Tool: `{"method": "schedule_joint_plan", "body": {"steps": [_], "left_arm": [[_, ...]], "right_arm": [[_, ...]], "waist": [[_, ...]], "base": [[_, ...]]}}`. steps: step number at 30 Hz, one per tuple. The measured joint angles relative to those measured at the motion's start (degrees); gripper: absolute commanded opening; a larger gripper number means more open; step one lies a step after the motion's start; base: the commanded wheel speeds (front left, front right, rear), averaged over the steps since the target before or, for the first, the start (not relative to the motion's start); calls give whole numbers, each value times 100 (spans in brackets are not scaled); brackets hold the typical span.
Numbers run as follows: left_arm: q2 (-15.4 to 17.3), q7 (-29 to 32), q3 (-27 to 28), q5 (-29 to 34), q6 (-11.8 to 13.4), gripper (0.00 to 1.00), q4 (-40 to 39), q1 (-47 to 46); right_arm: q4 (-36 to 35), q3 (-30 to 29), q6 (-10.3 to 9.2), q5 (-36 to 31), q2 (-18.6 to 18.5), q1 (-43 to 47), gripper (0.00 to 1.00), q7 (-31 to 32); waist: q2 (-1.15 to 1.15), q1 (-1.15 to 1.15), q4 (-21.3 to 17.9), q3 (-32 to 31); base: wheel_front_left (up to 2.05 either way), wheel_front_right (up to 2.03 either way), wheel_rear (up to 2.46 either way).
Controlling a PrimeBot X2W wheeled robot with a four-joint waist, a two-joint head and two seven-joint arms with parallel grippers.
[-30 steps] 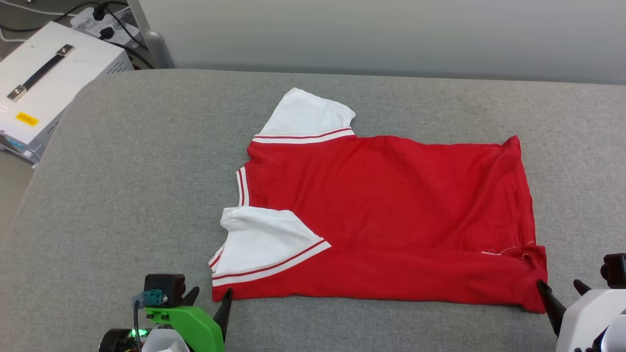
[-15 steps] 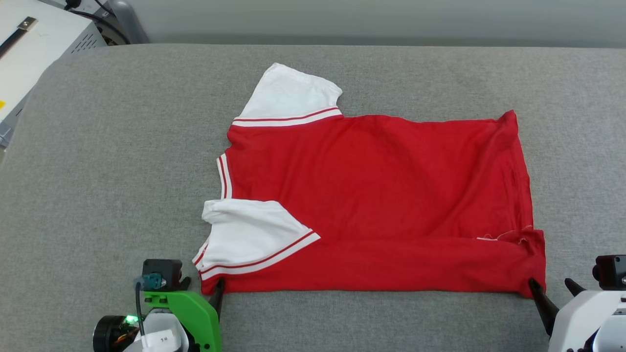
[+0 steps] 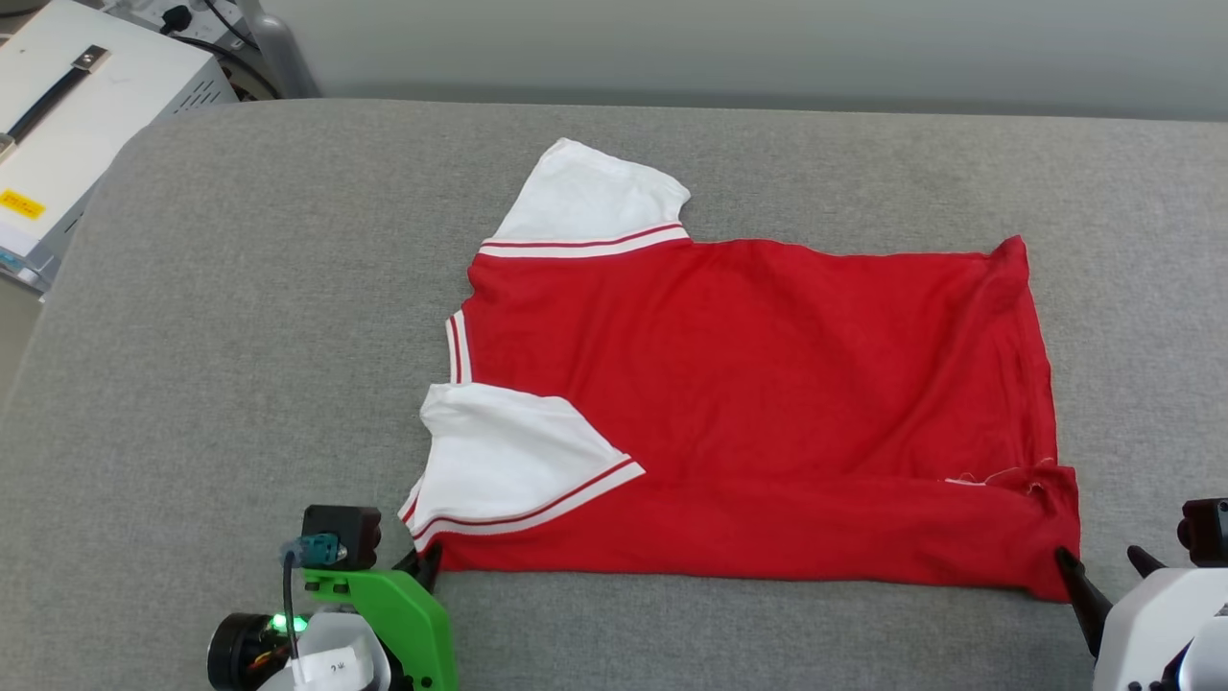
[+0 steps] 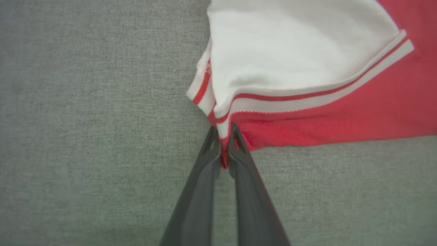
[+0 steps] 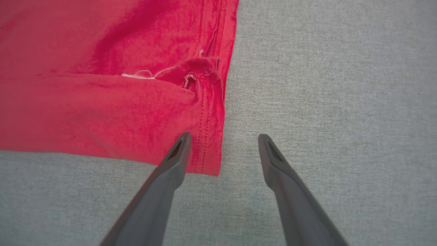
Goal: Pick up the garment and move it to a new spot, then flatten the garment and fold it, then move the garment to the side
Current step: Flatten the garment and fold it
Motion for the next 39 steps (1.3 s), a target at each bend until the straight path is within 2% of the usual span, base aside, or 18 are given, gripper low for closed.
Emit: {"method": "schedule_joint_plan", "body": {"steps": [11, 20, 21, 23, 31, 39], "left_arm": [[205, 102, 21, 14, 219, 0, -1202, 127], [275, 205, -23, 47, 258, 0, -1472, 159], [275, 207, -27, 47, 271, 0, -1474, 159], [277, 207, -30, 47, 272, 0, -1474, 159], [320, 264, -94, 46, 271, 0, -1339, 196], [414, 533, -261, 15, 238, 0, -1229, 333]], "right_arm": [[453, -124, 0, -300, 99, -109, 100, 268], [794, -70, -43, -388, 304, -220, 100, 397], [836, -78, -43, -388, 316, -221, 42, 432], [900, -108, -43, -403, 332, -234, 0, 470], [1001, -291, -35, -454, 378, -313, 0, 407], [798, -466, -35, -467, 121, -283, 0, 512]], "waist": [[0, 0, 362, -51], [0, 0, 478, 114], [0, 0, 486, 127], [0, 0, 495, 143], [0, 0, 465, 49], [0, 0, 404, -202]], "base": [[0, 0, 0], [0, 0, 0], [0, 0, 0], [0, 0, 0], [0, 0, 0], [0, 0, 0]]}}
